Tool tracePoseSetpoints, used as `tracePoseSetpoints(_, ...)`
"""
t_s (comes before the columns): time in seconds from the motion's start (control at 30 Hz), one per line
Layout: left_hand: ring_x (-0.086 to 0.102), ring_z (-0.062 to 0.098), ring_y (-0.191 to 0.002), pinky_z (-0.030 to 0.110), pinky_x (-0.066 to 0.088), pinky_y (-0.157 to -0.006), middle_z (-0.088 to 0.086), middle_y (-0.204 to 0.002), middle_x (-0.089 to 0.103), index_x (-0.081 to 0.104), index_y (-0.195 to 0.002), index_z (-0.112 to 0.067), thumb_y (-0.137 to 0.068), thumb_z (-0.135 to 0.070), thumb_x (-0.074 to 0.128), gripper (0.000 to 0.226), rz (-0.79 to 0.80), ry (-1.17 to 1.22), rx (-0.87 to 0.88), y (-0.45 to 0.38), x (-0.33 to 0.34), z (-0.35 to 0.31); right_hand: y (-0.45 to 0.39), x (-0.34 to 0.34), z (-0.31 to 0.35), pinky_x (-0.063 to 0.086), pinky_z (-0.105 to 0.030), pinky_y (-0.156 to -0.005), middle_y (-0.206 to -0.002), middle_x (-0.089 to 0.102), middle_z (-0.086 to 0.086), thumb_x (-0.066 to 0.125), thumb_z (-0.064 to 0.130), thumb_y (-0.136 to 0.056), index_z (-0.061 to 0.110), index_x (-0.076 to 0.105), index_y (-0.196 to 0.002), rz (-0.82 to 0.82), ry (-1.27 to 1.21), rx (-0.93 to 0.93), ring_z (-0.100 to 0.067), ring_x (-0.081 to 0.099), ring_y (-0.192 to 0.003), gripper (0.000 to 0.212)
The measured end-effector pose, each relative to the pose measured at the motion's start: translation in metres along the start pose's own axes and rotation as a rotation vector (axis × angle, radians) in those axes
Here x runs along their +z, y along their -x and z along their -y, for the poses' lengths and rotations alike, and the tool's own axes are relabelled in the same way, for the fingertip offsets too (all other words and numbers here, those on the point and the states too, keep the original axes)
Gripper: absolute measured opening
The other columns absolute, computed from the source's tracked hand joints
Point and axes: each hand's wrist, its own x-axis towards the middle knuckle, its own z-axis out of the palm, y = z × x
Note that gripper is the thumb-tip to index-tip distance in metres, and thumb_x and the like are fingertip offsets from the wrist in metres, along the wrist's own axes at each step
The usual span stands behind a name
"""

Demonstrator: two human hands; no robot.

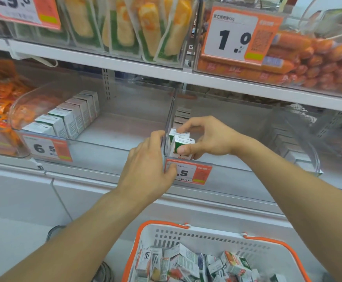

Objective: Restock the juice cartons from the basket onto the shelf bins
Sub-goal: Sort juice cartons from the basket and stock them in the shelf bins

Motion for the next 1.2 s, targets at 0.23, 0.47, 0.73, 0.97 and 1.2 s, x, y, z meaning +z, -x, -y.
tracePoseSetpoints(0.23, 0.051, 0.02, -0.098, 0.039, 0.045, -0.091, -0.003, -0.111, 0.056, 0.035, -0.131, -0.021, -0.083, -0.028, 0.067, 0.058, 0.012, 0.018, -0.055, -0.003, 0.001, -0.008, 0.014, 0.007, -0.011, 0.06, -0.042, -0.082, -0.104, 0.073, 0.005, 0.08, 0.046, -0.071, 0.014, 0.073, -0.109, -0.037, 0.128, -0.02, -0.011, 0.073, -0.078, 0.05)
tracePoseSetpoints(0.47, 0.054, 0.023, -0.105, 0.041, 0.045, -0.093, -0.002, -0.116, 0.059, 0.035, -0.13, -0.02, -0.082, -0.027, 0.069, 0.059, 0.022, 0.021, -0.089, -0.003, 0.002, -0.012, 0.009, 0.002, -0.023, 0.058, -0.042, -0.085, -0.116, 0.071, 0.003, 0.069, 0.081, -0.053, 0.023, 0.071, -0.115, -0.039, 0.296, 0.006, -0.01, 0.072, -0.084, 0.085)
tracePoseSetpoints(0.73, 0.053, 0.021, -0.107, 0.041, 0.045, -0.096, -0.002, -0.119, 0.056, 0.033, -0.134, -0.022, -0.084, -0.027, 0.068, 0.061, 0.042, 0.035, -0.093, -0.001, -0.002, -0.009, 0.01, -0.003, -0.02, 0.057, -0.042, -0.089, -0.096, 0.077, -0.003, 0.082, 0.05, -0.072, 0.015, 0.069, -0.117, -0.002, 0.259, 0.063, -0.013, 0.075, -0.075, 0.059)
tracePoseSetpoints(0.97, 0.051, 0.019, -0.102, 0.041, 0.044, -0.097, -0.007, -0.111, 0.051, 0.033, -0.132, -0.022, -0.084, -0.026, 0.068, 0.06, 0.044, 0.049, -0.104, -0.002, -0.003, -0.011, 0.017, 0.003, -0.014, 0.061, -0.032, -0.077, -0.089, 0.076, -0.003, 0.085, 0.038, -0.072, 0.011, 0.074, -0.097, -0.105, 0.026, 0.144, -0.019, 0.075, -0.076, 0.038)
tracePoseSetpoints(1.2, 0.045, 0.015, -0.096, 0.038, 0.045, -0.093, -0.009, -0.108, 0.048, 0.034, -0.13, -0.023, -0.085, -0.027, 0.069, 0.057, 0.049, 0.064, -0.108, -0.003, -0.003, -0.01, 0.012, 0.005, -0.023, 0.059, -0.029, -0.065, -0.102, 0.067, -0.005, 0.081, 0.031, -0.08, 0.013, 0.061, -0.11, -0.136, -0.002, 0.316, -0.021, 0.073, -0.079, 0.041)
